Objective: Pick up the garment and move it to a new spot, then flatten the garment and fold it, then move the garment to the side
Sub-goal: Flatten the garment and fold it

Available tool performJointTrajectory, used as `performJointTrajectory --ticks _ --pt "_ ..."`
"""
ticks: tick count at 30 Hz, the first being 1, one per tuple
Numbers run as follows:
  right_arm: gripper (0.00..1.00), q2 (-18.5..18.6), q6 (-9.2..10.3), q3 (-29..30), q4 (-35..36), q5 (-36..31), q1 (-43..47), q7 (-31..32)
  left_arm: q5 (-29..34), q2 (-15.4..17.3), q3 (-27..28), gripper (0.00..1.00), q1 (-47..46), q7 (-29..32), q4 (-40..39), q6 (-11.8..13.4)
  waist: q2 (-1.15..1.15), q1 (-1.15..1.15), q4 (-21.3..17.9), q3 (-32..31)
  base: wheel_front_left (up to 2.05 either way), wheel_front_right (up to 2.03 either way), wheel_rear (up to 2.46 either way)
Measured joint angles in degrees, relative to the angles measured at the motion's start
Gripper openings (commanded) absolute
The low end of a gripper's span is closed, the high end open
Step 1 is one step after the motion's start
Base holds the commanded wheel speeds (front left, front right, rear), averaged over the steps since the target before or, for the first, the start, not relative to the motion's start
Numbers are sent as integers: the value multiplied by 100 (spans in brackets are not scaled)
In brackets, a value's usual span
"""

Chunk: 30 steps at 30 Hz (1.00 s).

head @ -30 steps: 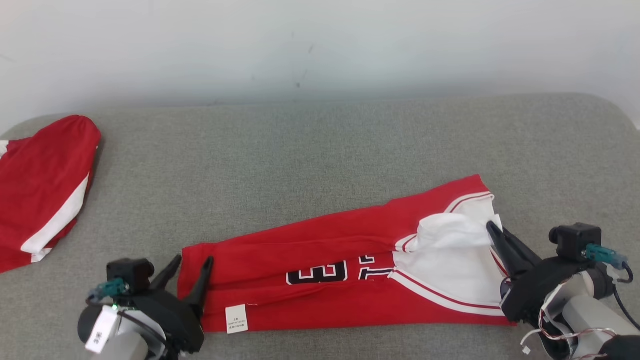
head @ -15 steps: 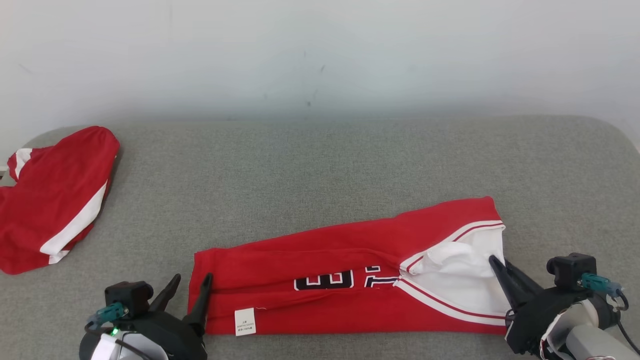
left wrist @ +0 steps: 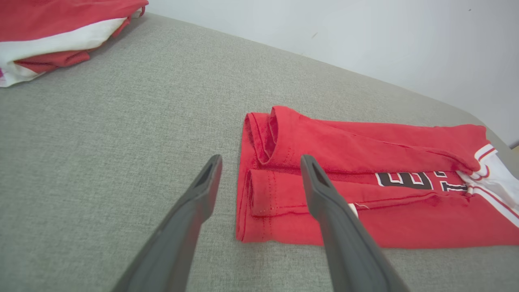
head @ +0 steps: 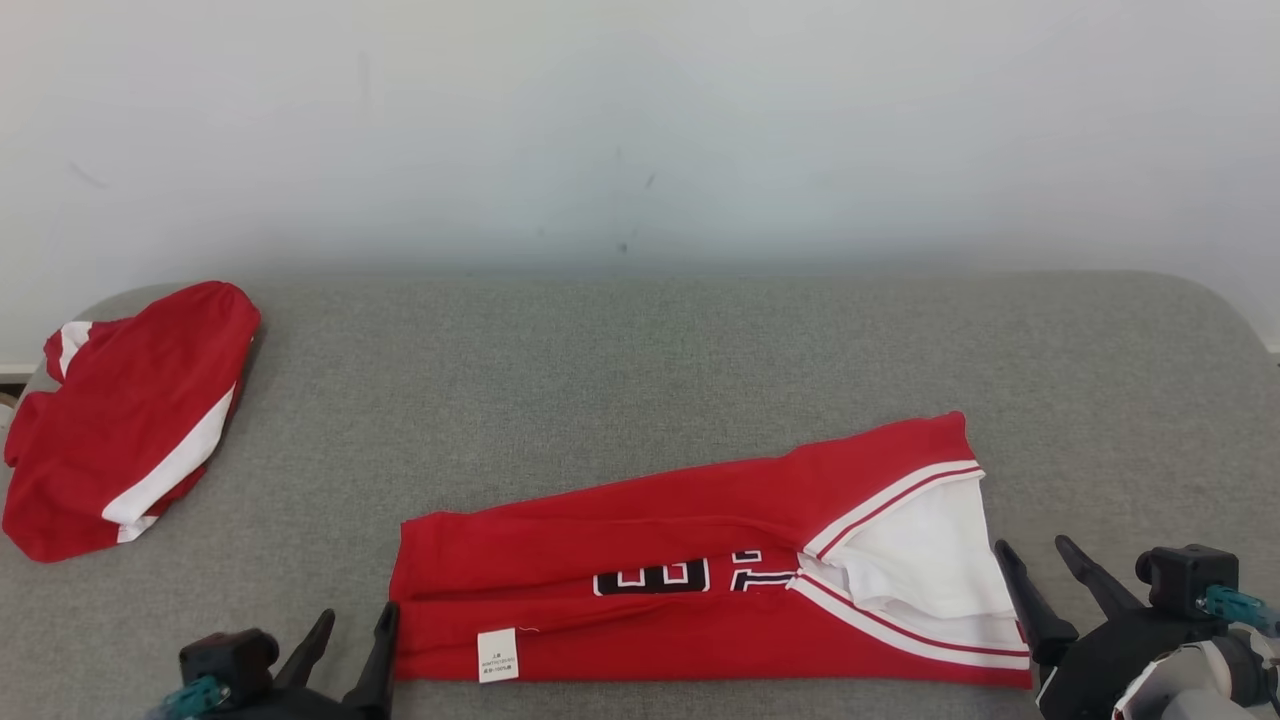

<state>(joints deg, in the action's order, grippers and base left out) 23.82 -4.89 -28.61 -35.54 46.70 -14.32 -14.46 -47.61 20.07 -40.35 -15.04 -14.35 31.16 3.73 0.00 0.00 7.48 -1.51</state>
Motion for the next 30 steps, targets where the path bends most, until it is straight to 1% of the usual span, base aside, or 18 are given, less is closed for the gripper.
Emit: performJointTrajectory --ticks 3,6,11,13,17,21,22,24,30 --pt "100 -25 113 133 118 10 91 -1 0 55 156 100 181 0 -197 100 0 0 -17 -45 0 0 0" --pt "100 -31 166 196 168 10 177 0 10 64 300 100 289 0 -434 186 0 0 -14 -81 0 0 0" --pt "100 -25 264 321 233 -3 300 0 80 74 457 100 549 -5 -783 238 0 0 60 -120 0 0 0" --pt "100 -24 331 334 235 -59 311 0 126 104 533 100 661 -5 -914 274 0 0 96 -129 0 0 0" --pt "100 -4 389 387 229 -97 313 0 279 130 702 100 822 -5 -1187 289 0 0 170 -130 0 0 0" --pt "100 -4 400 316 58 -200 172 0 355 151 847 100 966 -7 -1424 332 0 0 227 -102 0 0 0" --pt "100 -8 439 310 7 -200 101 14 390 152 853 100 995 -7 -1479 332 0 0 237 -89 0 0 0" --pt "100 -7 448 277 -116 -210 -66 66 432 130 859 100 1006 -7 -1580 332 1 0 266 -59 0 0 0" --pt "100 -10 495 67 -561 -383 -518 492 614 42 909 100 1001 -7 -1879 333 1 0 391 73 0 0 0"
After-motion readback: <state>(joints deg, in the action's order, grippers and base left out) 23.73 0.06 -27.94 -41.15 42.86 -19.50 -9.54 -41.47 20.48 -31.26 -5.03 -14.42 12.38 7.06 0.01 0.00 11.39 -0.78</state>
